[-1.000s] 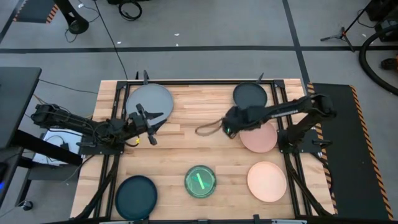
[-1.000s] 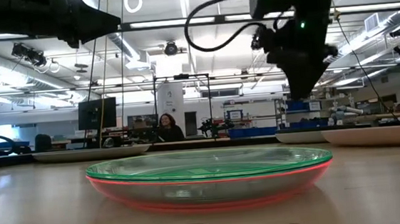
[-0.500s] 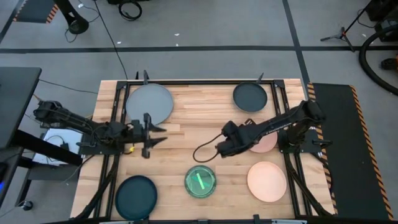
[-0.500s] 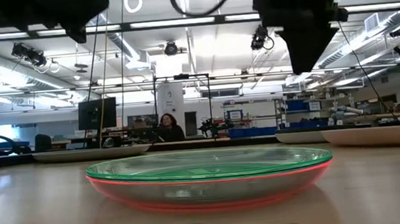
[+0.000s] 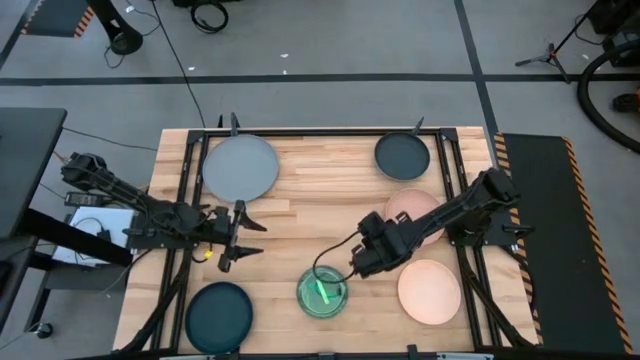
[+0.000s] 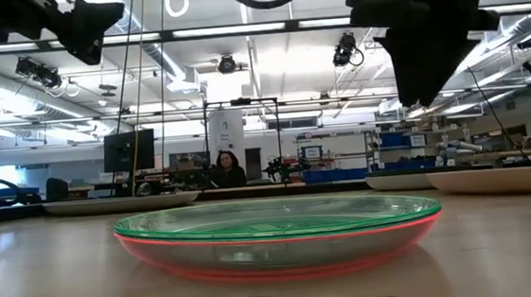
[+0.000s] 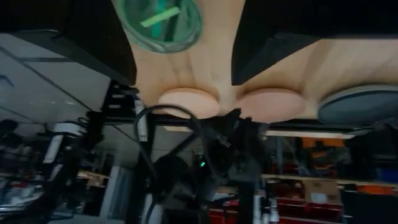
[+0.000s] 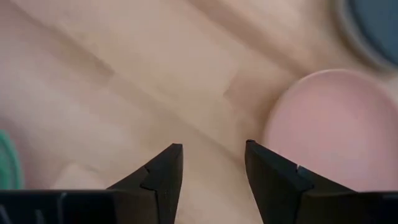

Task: Stack plastic plates
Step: Stack the light brown plate on the black plate, then stack the light orange plate on the light brown plate

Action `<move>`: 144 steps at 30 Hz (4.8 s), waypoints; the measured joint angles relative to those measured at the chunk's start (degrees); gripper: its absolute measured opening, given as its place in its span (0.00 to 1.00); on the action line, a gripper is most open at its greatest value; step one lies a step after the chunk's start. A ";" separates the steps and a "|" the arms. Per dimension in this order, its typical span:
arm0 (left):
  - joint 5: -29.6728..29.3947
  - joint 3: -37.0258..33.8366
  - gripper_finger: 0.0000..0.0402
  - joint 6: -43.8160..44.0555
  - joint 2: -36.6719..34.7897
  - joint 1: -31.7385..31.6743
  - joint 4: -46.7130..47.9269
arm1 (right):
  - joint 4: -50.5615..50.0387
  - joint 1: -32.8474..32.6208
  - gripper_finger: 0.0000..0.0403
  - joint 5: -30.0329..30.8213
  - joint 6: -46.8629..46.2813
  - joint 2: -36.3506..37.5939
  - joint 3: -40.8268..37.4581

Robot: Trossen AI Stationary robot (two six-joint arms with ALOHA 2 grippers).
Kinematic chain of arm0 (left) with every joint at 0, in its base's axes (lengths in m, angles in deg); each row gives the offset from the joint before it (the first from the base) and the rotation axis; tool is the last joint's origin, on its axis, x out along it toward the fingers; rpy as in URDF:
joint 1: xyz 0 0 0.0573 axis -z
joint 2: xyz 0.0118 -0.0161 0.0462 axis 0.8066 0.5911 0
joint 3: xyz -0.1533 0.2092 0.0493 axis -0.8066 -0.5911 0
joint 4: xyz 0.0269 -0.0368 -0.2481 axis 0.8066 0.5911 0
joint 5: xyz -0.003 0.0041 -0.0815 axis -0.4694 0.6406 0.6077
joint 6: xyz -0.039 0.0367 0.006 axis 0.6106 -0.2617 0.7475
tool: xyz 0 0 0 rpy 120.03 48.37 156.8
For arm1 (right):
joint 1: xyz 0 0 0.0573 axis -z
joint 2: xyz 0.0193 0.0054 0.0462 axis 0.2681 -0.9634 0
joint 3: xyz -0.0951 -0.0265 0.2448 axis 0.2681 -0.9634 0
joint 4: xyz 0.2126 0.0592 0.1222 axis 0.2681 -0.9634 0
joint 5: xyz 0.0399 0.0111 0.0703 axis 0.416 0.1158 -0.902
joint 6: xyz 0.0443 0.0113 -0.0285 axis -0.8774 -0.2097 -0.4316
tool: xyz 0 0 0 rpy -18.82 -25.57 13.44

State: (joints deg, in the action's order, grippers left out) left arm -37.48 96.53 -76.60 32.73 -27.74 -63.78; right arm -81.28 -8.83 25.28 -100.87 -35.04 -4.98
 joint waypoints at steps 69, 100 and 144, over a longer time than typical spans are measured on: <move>-1.45 2.62 0.71 1.10 5.68 0.76 7.21 | 10.33 16.98 0.31 -26.20 27.34 -5.39 -14.25; 0.26 2.64 0.71 9.54 5.64 0.91 -3.15 | -7.37 32.42 0.05 3.97 34.36 3.26 -2.22; 1.31 2.62 0.71 -4.92 5.64 6.29 -9.34 | 3.78 30.50 0.47 -0.66 31.75 5.38 -3.29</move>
State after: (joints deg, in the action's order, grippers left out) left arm -36.17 99.15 -81.51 38.37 -21.45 -73.12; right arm -77.51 21.67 24.62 -69.12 -29.65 -8.27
